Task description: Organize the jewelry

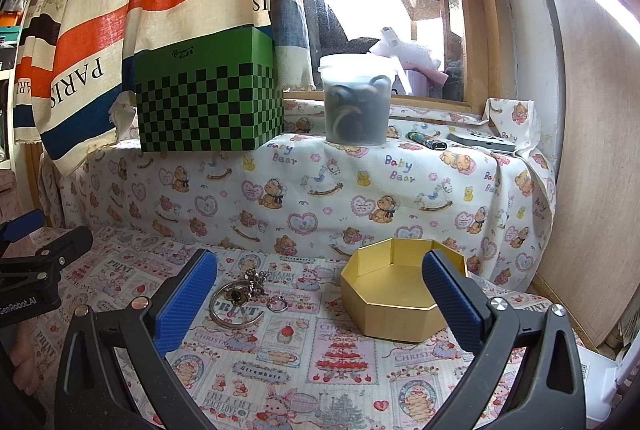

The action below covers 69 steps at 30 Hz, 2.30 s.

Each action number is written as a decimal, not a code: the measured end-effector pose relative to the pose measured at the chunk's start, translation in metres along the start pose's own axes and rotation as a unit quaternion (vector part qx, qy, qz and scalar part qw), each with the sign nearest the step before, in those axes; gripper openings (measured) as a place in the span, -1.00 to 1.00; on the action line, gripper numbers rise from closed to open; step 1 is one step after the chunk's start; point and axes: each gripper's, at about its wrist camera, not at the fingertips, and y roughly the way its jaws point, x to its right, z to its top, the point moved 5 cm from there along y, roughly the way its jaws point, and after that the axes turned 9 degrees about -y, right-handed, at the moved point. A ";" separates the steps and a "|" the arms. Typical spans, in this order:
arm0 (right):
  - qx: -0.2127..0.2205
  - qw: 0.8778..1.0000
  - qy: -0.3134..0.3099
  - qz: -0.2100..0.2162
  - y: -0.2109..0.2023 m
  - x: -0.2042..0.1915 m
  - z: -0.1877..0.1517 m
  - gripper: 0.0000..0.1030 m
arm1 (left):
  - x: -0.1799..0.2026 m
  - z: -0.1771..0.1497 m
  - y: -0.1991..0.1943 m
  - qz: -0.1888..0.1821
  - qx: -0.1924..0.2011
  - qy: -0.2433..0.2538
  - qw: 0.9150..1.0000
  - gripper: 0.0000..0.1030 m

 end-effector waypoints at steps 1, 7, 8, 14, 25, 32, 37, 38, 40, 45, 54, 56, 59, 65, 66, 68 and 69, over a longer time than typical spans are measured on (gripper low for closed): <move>0.000 1.000 0.000 0.001 0.000 0.000 0.000 1.00 | 0.001 0.000 0.000 -0.002 -0.001 0.001 1.000 1.00; -0.002 1.000 -0.001 0.002 0.000 -0.002 -0.001 1.00 | 0.008 -0.001 0.001 -0.019 -0.010 0.015 1.000 1.00; -0.002 1.000 -0.001 0.002 -0.001 -0.002 -0.002 1.00 | 0.009 -0.001 0.001 -0.016 -0.011 0.016 1.000 1.00; -0.007 1.000 -0.007 0.011 0.003 -0.004 0.000 1.00 | 0.009 -0.001 0.005 0.006 -0.018 0.019 1.000 1.00; -0.017 1.000 -0.001 0.019 0.007 -0.003 -0.003 1.00 | 0.001 0.002 0.019 -0.016 -0.052 0.019 0.998 1.00; -0.057 0.997 0.015 0.052 0.019 -0.002 -0.010 0.77 | -0.027 0.011 0.043 -0.033 -0.121 -0.008 0.992 0.41; -0.077 0.994 0.015 0.071 0.025 -0.007 -0.014 0.49 | -0.037 0.001 0.062 -0.054 -0.179 -0.030 0.982 -0.13; -0.081 0.994 0.017 0.075 0.027 -0.007 -0.015 0.44 | -0.037 -0.003 0.064 -0.059 -0.191 -0.033 0.979 -0.21; -0.090 0.992 0.025 0.081 0.030 -0.006 -0.017 0.26 | -0.029 -0.007 0.064 -0.075 -0.202 -0.030 0.976 -0.21; -0.127 0.984 0.084 0.095 0.042 0.012 -0.028 0.00 | 0.018 -0.015 0.064 -0.117 -0.235 0.018 0.965 0.11; -0.113 0.986 0.118 0.047 0.034 0.052 -0.019 0.00 | 0.104 -0.039 0.084 -0.153 -0.319 0.077 0.932 0.33; -0.100 0.986 0.124 0.044 0.028 0.061 -0.013 0.00 | 0.117 -0.050 0.091 -0.145 -0.347 0.106 0.921 0.33; -0.101 0.986 0.127 0.046 0.027 0.064 -0.012 0.00 | 0.127 -0.059 0.105 -0.118 -0.352 0.123 0.920 0.33; -0.111 0.986 0.117 0.046 0.029 0.057 -0.014 0.00 | 0.136 -0.058 0.119 -0.118 -0.350 0.113 0.923 0.19; -0.112 0.986 0.118 0.046 0.029 0.058 -0.015 0.00 | 0.135 -0.057 0.121 -0.115 -0.346 0.111 0.925 0.12; -0.115 0.985 0.123 0.046 0.030 0.060 -0.016 0.00 | 0.134 -0.056 0.125 -0.119 -0.348 0.102 0.925 0.11; -0.116 0.984 0.126 0.046 0.030 0.061 -0.016 0.00 | 0.132 -0.055 0.125 -0.120 -0.349 0.099 0.924 0.09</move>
